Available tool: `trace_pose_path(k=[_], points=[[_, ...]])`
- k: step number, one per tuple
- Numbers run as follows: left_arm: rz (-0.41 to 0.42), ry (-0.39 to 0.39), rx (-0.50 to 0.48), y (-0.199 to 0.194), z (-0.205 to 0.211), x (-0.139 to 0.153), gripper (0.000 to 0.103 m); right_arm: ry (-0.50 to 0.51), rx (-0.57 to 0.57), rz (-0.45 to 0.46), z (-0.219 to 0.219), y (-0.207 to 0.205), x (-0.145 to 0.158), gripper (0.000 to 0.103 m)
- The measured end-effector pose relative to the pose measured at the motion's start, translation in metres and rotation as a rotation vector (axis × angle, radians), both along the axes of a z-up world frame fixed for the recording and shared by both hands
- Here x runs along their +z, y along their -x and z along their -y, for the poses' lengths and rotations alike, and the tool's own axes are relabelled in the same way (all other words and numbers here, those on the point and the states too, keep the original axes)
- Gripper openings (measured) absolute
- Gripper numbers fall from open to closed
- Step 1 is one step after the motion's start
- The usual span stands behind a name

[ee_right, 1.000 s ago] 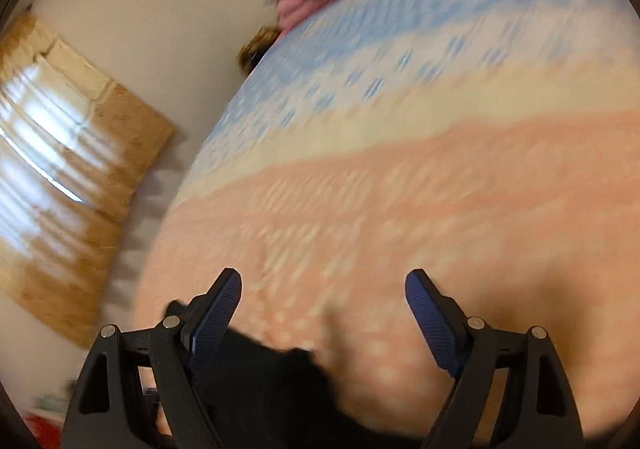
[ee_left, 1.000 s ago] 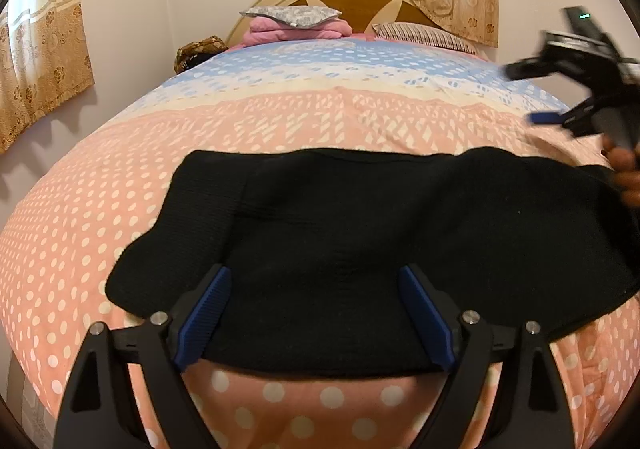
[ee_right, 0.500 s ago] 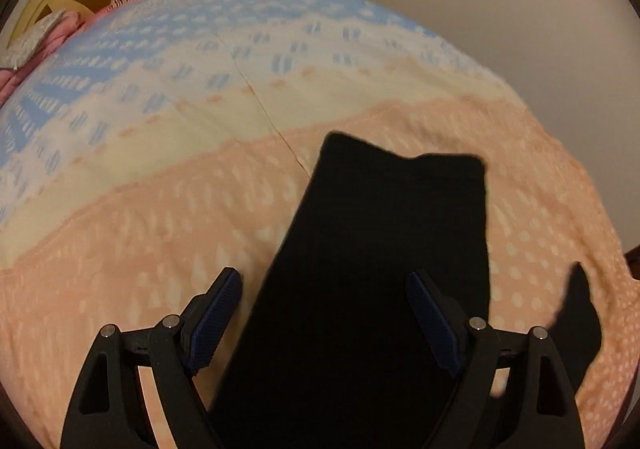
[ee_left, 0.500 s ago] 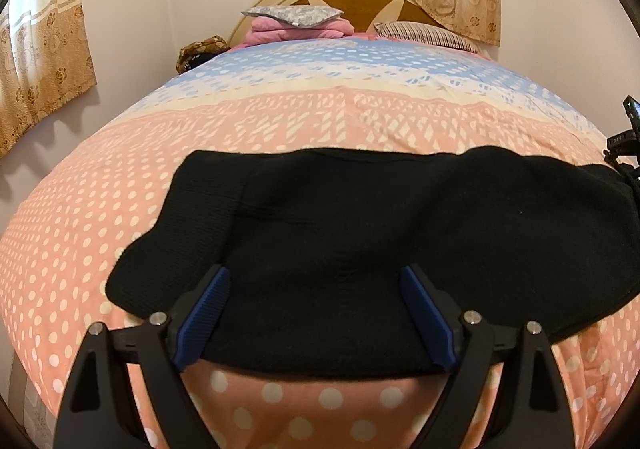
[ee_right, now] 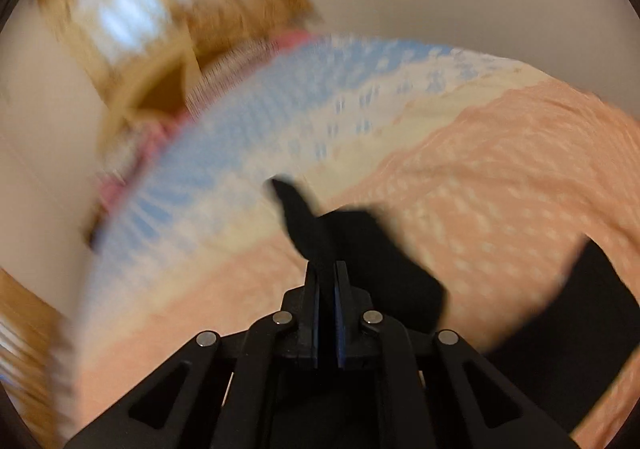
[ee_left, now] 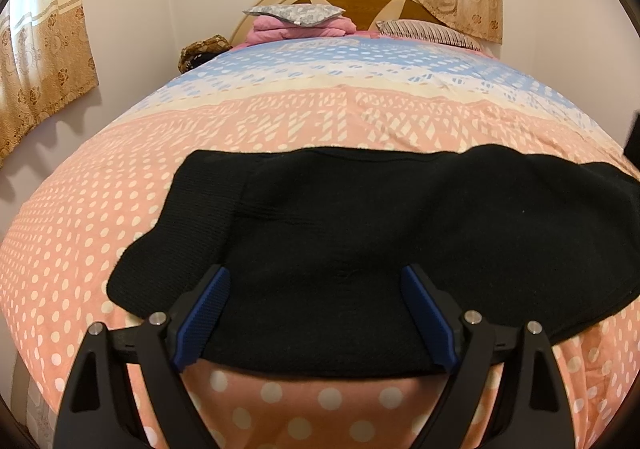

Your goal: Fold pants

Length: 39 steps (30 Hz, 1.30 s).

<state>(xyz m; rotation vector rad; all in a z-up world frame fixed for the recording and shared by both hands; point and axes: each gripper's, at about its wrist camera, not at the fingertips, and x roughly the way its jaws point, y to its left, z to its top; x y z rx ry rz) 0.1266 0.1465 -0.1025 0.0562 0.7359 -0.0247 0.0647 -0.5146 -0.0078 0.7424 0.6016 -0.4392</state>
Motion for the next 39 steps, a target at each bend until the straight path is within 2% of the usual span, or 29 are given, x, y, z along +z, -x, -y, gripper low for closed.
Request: trace_pose_path(k=[1,3,5,7,10,12,17,19,21,23,26,27,29,30,31,32,36,37,39], points=[[0.000,0.001,0.000,0.000,0.000,0.000,0.091,-0.032,-0.024,0.061,0.004,0.027,0.005,0.006],[-0.001,0.001,-0.001,0.000,0.000,0.000,0.091,-0.067,-0.073,0.115,0.011,0.070,0.004,0.006],[-0.001,0.000,-0.002,-0.001,0.001,0.000,0.091,-0.095,-0.138,0.122,0.020,0.110,-0.010,0.006],[-0.001,0.001,-0.003,-0.001,0.001,0.000,0.091,-0.137,-0.157,0.115,0.031,0.136,-0.034,0.006],[0.000,0.001,-0.003,-0.001,0.001,0.000,0.091,-0.267,-0.186,0.120,0.042,0.162,-0.071,0.007],[-0.002,0.001,-0.003,-0.001,0.001,0.000,0.091,-0.272,-0.211,0.088,0.044,0.170,-0.082,0.007],[-0.001,-0.009,-0.006,-0.001,0.001,0.001,0.091,-0.271,-0.282,0.044,0.052,0.187,-0.081,0.007],[0.000,-0.029,-0.007,0.000,0.003,0.005,0.090,-0.214,-0.312,0.058,0.053,0.195,-0.065,0.007],[0.015,-0.058,-0.025,0.004,0.011,0.017,0.090,-0.164,-0.292,0.070,0.046,0.198,-0.049,0.007],[0.067,-0.057,-0.079,0.016,0.024,0.034,0.090,-0.149,-0.221,0.073,0.030,0.191,-0.039,0.007],[0.117,-0.034,-0.165,0.029,0.049,0.053,0.090,-0.113,-0.029,0.027,-0.012,0.158,-0.033,0.008],[0.131,-0.024,-0.201,0.034,0.061,0.059,0.091,-0.115,0.039,0.022,-0.027,0.146,-0.034,0.010],[0.133,0.003,-0.254,0.039,0.080,0.063,0.091,-0.178,0.117,0.040,-0.047,0.133,-0.044,0.027],[0.122,0.031,-0.283,0.042,0.090,0.063,0.091,-0.214,0.123,0.054,-0.053,0.129,-0.049,0.052],[0.110,0.057,-0.312,0.043,0.097,0.062,0.091,-0.234,0.108,0.073,-0.058,0.127,-0.052,0.068],[0.094,0.083,-0.362,0.046,0.110,0.059,0.091,-0.233,0.089,0.094,-0.061,0.127,-0.054,0.070],[0.073,0.050,-0.416,0.050,0.141,0.049,0.091,-0.167,0.044,0.116,-0.069,0.119,-0.053,0.069],[0.072,0.050,-0.420,0.050,0.145,0.046,0.091,-0.131,0.026,0.095,-0.073,0.116,-0.053,0.057],[0.048,0.048,-0.412,0.048,0.151,0.037,0.091,-0.120,0.034,0.087,-0.077,0.110,-0.058,0.041]])
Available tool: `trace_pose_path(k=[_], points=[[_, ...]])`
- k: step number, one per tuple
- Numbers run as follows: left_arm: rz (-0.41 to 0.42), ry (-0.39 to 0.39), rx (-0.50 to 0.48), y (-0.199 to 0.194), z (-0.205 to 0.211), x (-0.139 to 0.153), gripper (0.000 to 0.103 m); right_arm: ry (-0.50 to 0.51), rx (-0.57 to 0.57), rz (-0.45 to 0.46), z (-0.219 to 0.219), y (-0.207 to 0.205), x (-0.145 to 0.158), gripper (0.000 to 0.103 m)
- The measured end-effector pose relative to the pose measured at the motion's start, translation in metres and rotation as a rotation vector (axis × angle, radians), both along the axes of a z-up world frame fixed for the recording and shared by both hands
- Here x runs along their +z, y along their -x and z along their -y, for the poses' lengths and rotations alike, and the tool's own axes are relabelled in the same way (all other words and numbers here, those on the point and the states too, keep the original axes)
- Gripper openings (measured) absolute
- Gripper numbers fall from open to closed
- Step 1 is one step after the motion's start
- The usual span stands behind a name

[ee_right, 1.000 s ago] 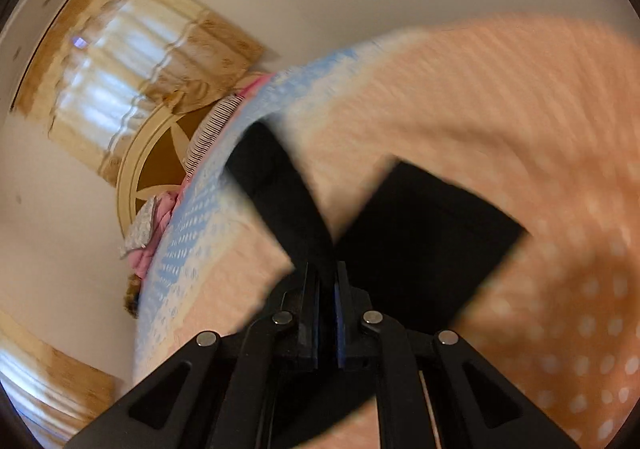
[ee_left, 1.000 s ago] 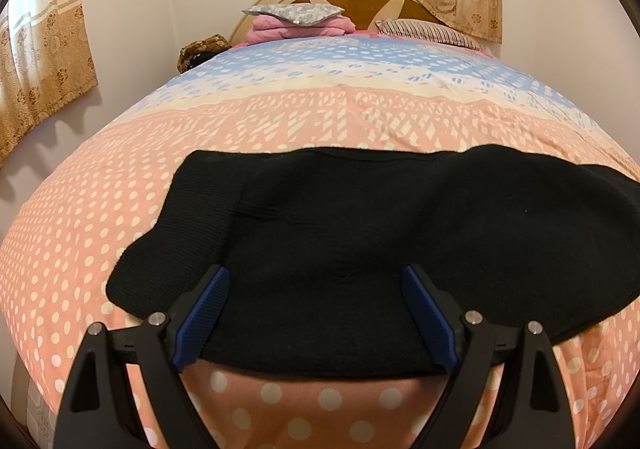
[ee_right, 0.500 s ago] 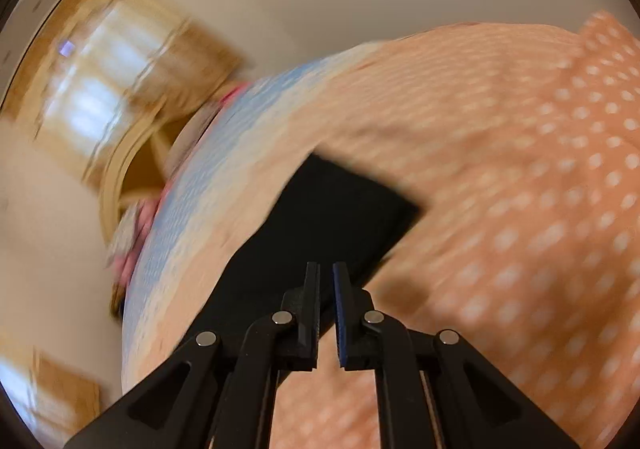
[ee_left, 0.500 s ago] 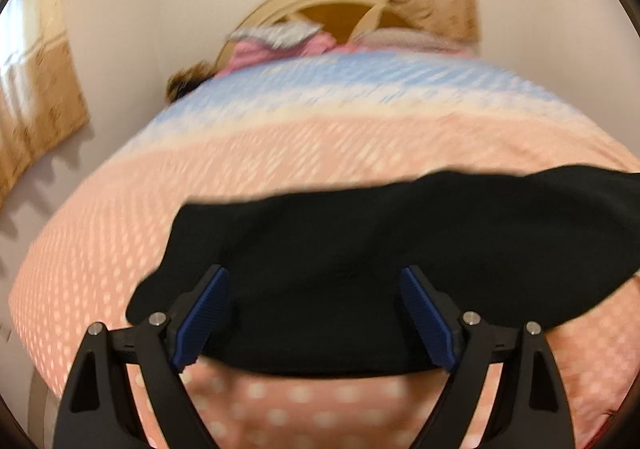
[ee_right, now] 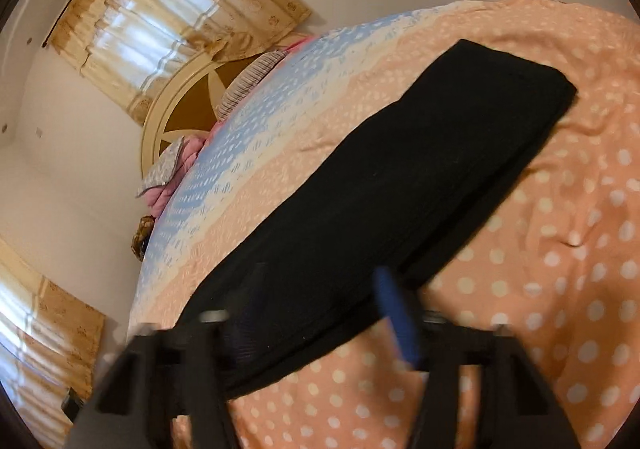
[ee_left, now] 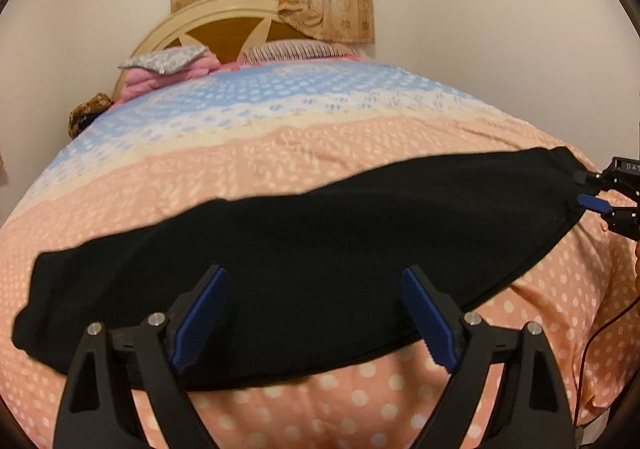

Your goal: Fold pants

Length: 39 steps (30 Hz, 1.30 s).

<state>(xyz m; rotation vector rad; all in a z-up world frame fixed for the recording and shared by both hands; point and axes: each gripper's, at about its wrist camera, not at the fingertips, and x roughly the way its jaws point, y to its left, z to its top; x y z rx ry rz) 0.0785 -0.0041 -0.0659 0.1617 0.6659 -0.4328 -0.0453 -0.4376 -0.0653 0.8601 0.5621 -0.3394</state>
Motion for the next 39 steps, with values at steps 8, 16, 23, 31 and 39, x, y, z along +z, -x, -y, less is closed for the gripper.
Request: trace_pose_path(k=[8,16,23,31,39], points=[[-0.063,-0.012,0.017,0.006,-0.011,-0.011,0.091,-0.043,0.078,-0.052,-0.012,-0.015,-0.023,0.003],[-0.007,0.005,0.002,0.001,-0.007,0.006,0.091,-0.002,0.033,-0.046,-0.011,0.030,-0.016,0.001],[-0.008,-0.004,-0.018,0.001,0.004,0.004,0.091,-0.044,-0.048,0.008,0.009,0.026,-0.013,0.001],[-0.051,0.010,0.015,-0.001,-0.001,-0.005,0.091,-0.053,-0.143,-0.040,0.022,0.028,-0.030,0.002],[-0.076,0.031,0.026,-0.002,-0.005,-0.008,0.091,-0.090,-0.146,0.034,0.029,0.037,-0.030,0.067]])
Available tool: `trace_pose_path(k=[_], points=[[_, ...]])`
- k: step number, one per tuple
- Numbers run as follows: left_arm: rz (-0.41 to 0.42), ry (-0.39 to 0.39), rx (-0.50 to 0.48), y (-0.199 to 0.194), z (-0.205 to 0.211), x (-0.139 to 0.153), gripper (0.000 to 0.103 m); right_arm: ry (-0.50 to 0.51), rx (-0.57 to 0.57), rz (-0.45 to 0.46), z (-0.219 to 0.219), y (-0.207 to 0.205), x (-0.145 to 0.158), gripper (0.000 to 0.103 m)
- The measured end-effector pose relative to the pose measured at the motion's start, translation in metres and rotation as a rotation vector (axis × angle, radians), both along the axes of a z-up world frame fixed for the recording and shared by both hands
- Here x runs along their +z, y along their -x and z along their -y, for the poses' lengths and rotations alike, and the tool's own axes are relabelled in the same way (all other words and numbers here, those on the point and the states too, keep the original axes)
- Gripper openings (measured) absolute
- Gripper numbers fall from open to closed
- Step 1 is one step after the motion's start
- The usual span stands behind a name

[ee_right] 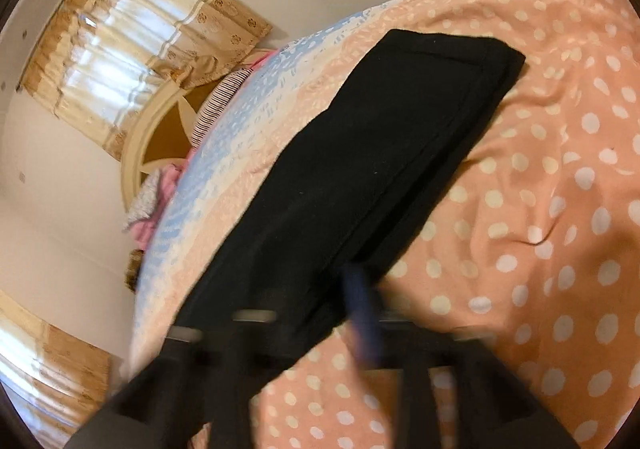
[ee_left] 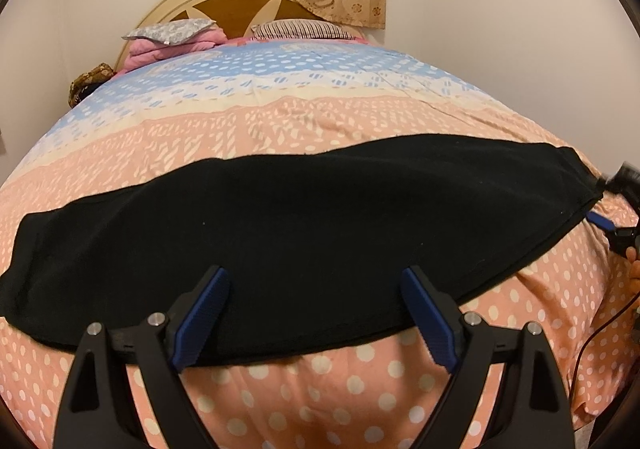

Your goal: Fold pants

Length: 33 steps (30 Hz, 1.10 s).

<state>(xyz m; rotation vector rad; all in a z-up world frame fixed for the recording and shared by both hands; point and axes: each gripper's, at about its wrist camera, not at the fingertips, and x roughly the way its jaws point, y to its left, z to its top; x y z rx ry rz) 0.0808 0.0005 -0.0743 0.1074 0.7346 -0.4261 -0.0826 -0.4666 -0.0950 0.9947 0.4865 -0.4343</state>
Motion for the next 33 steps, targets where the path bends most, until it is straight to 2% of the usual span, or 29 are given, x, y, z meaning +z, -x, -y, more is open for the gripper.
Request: trace_pose_path(k=[1,7,8,9,11,12,13,14,17,20,21,26,30,33], points=[[0.000,0.000,-0.001,0.000,0.000,0.000,0.091,0.006,-0.018,0.013,0.000,0.004,0.001,0.073],[-0.010,0.002,0.003,0.000,0.001,-0.001,0.091,0.100,-0.052,-0.014,0.006,0.005,0.015,0.073],[-0.010,0.002,0.005,0.000,0.002,-0.001,0.091,0.101,-0.050,-0.029,0.008,0.001,0.014,0.072],[-0.010,0.004,0.006,0.001,0.002,-0.001,0.091,0.096,-0.054,-0.084,0.011,-0.005,0.011,0.070],[-0.005,0.007,0.009,0.001,0.003,0.000,0.091,0.072,-0.061,-0.087,0.014,-0.009,0.004,0.066],[-0.003,0.003,0.010,0.000,0.003,0.000,0.091,0.099,-0.065,-0.084,0.011,-0.011,0.005,0.064],[-0.002,-0.002,0.012,0.000,0.003,0.000,0.091,0.116,-0.049,-0.081,0.008,-0.015,0.007,0.049],[0.001,-0.004,0.015,-0.001,0.004,0.001,0.091,0.120,-0.021,-0.078,0.004,-0.019,0.008,0.042],[0.013,0.006,0.012,-0.002,0.005,0.006,0.091,0.140,0.018,-0.092,-0.005,-0.025,0.008,0.037],[0.023,-0.004,0.007,-0.002,0.008,0.008,0.091,0.115,0.056,-0.097,-0.005,-0.025,0.005,0.021],[0.026,-0.004,0.005,-0.002,0.009,0.009,0.091,0.116,0.070,-0.102,-0.005,-0.022,0.005,0.004],[0.029,-0.004,0.005,-0.003,0.008,0.010,0.091,0.127,0.092,-0.074,-0.005,-0.007,0.012,0.003],[0.033,-0.001,0.001,-0.002,0.009,0.012,0.091,0.096,0.086,-0.126,-0.001,-0.004,0.000,0.003],[0.043,-0.030,0.002,-0.004,0.013,0.012,0.091,0.079,0.095,-0.139,0.001,-0.004,-0.005,0.003]])
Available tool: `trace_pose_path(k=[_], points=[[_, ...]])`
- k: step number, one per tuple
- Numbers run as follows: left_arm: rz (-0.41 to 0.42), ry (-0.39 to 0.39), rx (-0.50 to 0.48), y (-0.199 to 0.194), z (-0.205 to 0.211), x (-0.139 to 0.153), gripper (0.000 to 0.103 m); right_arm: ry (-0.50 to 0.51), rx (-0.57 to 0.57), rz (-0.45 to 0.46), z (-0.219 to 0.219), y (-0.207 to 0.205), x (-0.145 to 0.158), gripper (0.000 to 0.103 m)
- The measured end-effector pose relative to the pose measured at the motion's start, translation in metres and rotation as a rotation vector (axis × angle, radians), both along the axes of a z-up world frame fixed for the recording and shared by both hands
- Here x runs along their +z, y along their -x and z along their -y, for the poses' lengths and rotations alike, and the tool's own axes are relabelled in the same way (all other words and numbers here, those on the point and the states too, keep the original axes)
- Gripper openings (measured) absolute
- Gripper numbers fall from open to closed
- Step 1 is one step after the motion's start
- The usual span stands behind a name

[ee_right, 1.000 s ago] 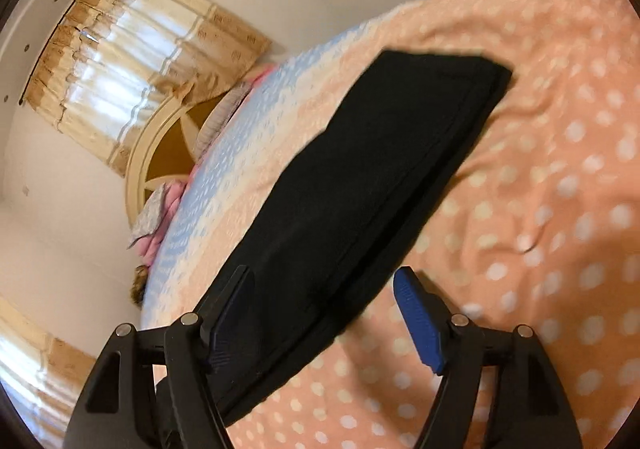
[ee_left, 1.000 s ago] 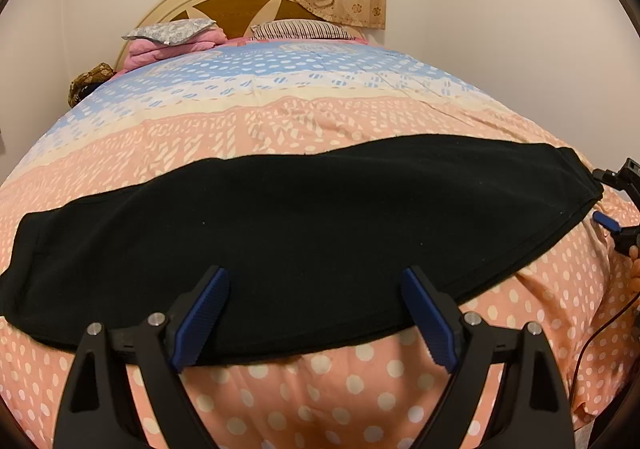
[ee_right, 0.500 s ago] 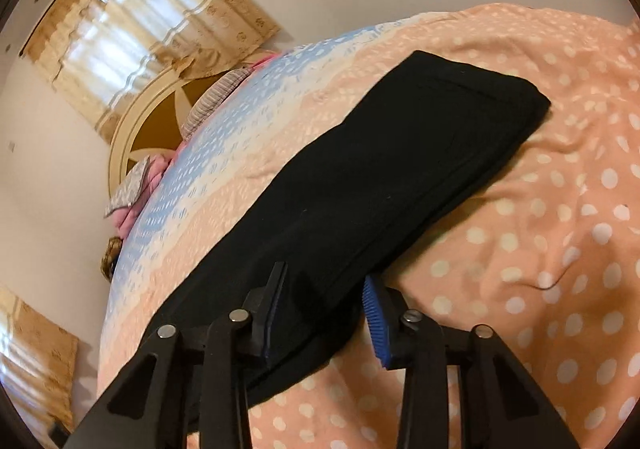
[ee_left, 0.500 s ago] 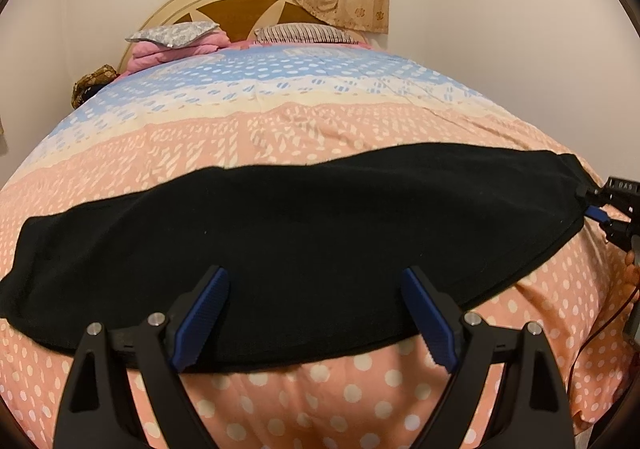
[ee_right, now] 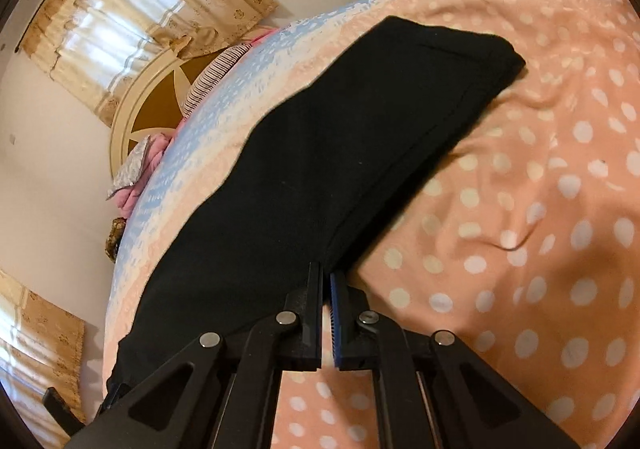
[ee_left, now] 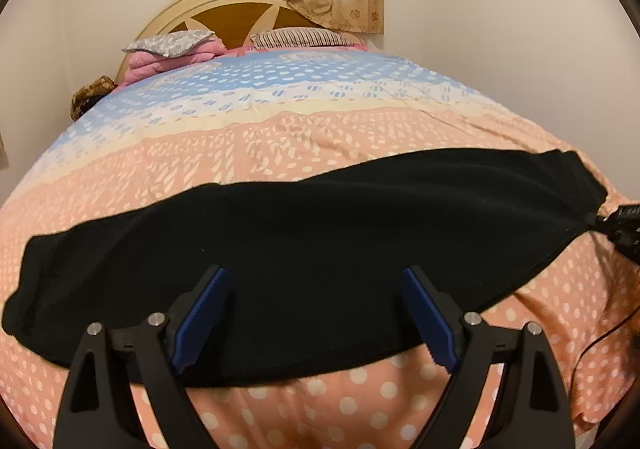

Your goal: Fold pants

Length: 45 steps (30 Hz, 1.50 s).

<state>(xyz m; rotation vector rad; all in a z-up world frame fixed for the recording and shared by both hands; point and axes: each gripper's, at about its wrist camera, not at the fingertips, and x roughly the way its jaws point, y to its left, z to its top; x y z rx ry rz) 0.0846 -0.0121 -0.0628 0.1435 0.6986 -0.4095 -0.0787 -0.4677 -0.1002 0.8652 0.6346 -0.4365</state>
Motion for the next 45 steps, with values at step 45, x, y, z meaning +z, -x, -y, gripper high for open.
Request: trace_pose_path(k=[45], points=[[-0.013,-0.085,0.426,-0.042,-0.151,-0.037,0.094,-0.054,1.080,0.008,-0.315,-0.289,0.017,0.046]])
